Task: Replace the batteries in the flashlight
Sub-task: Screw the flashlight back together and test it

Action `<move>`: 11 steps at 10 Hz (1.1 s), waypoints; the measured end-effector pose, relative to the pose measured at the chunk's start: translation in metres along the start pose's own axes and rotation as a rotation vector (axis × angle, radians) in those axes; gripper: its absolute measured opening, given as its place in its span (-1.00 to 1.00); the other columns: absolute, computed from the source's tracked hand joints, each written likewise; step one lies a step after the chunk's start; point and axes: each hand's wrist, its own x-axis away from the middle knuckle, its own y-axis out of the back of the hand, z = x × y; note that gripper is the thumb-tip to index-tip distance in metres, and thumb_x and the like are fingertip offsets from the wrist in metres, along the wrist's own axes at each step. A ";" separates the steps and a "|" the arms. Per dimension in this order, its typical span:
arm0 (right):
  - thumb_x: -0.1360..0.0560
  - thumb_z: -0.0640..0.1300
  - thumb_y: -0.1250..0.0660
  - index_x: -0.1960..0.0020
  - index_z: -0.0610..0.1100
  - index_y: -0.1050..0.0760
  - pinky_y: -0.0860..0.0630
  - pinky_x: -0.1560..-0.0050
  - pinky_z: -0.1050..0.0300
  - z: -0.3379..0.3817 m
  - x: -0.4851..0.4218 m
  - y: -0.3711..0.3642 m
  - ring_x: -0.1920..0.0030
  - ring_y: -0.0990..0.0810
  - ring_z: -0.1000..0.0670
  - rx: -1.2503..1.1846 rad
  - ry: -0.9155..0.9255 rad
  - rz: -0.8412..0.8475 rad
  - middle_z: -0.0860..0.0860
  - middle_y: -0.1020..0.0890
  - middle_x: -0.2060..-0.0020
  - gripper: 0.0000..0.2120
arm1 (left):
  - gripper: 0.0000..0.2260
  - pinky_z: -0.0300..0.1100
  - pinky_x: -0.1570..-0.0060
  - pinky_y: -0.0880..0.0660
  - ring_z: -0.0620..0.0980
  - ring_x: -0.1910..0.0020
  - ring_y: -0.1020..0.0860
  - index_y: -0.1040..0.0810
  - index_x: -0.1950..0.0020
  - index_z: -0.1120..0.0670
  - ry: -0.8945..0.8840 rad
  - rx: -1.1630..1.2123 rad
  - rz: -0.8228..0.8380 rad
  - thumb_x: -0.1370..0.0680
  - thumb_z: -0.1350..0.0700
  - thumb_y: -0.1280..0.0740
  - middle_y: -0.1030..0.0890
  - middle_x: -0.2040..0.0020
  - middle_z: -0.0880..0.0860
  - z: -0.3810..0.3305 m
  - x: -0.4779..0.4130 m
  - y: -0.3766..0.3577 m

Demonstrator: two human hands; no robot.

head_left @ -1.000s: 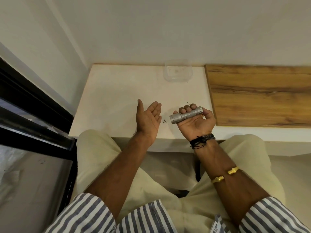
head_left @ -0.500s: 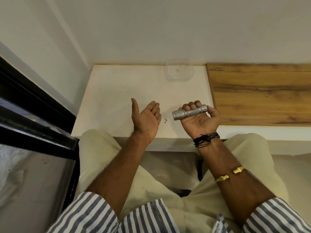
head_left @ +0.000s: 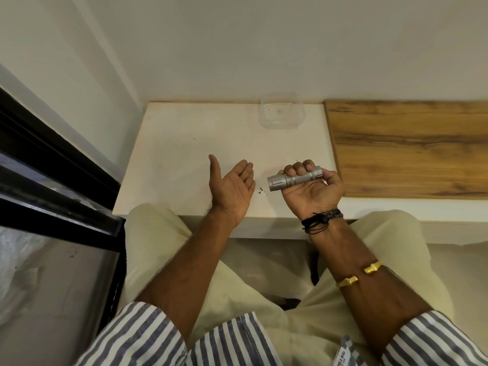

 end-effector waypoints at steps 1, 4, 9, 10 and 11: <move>-0.28 -0.08 -0.20 0.26 -0.18 -0.38 -0.42 0.09 0.07 0.002 0.000 0.000 0.30 -0.40 -0.09 -0.001 -0.010 0.022 -0.06 -0.39 0.34 -0.84 | -0.14 0.04 -0.56 -0.03 0.12 -0.58 -0.14 -0.13 -0.60 0.14 0.002 -0.005 0.007 -0.53 -0.47 0.12 -0.17 -0.60 0.13 0.000 -0.001 0.000; -0.28 -0.10 -0.17 0.29 -0.18 -0.38 -0.42 0.06 0.06 0.003 -0.001 0.000 0.33 -0.40 -0.09 0.013 -0.007 -0.005 -0.06 -0.38 0.38 -0.86 | -0.14 0.05 -0.56 -0.03 0.13 -0.58 -0.14 -0.13 -0.60 0.14 0.007 -0.006 0.011 -0.53 -0.46 0.11 -0.18 -0.60 0.13 0.000 -0.001 -0.001; -0.30 -0.08 -0.18 0.26 -0.19 -0.40 -0.46 0.06 0.04 0.000 0.001 0.001 0.30 -0.41 -0.09 0.011 -0.031 0.034 -0.06 -0.41 0.35 -0.84 | -0.14 0.05 -0.55 -0.06 0.13 -0.58 -0.16 -0.14 -0.59 0.15 0.018 0.007 0.026 -0.53 -0.47 0.11 -0.19 -0.59 0.14 0.002 -0.001 0.001; -0.30 -0.09 -0.15 0.29 -0.18 -0.40 -0.46 0.08 0.03 0.000 0.001 0.000 0.33 -0.41 -0.09 0.031 -0.027 0.022 -0.07 -0.41 0.38 -0.84 | -0.13 0.05 -0.56 -0.04 0.12 -0.58 -0.16 -0.14 -0.59 0.15 0.020 0.017 0.031 -0.53 -0.47 0.11 -0.20 -0.59 0.15 0.003 -0.002 0.002; -0.29 -0.09 -0.15 0.30 -0.17 -0.40 -0.43 0.04 0.02 -0.001 0.000 0.000 0.34 -0.42 -0.09 0.064 -0.024 0.015 -0.07 -0.41 0.40 -0.85 | -0.12 0.06 -0.56 -0.03 0.12 -0.58 -0.16 -0.13 -0.59 0.16 0.023 0.030 0.035 -0.52 -0.47 0.11 -0.20 -0.59 0.16 0.003 -0.003 0.002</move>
